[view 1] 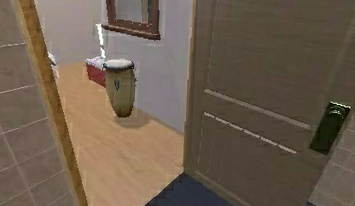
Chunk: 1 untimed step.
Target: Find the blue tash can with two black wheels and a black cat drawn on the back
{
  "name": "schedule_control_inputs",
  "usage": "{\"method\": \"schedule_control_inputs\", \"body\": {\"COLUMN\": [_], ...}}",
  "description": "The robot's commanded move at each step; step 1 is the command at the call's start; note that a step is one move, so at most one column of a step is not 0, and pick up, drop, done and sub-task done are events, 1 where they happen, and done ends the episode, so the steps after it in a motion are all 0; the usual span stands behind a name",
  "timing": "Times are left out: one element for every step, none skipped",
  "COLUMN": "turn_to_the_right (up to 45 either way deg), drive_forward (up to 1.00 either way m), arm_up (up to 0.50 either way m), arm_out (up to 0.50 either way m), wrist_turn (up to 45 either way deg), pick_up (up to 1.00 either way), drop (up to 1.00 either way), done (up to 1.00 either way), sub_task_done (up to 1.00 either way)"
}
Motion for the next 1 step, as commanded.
{"method": "schedule_control_inputs", "body": {"turn_to_the_right": [0.0], "drive_forward": [0.95], "arm_up": [0.0], "arm_out": [0.0], "wrist_turn": [0.0], "pick_up": [0.0], "drop": [0.0], "done": [0.0], "sub_task_done": [0.0]}}
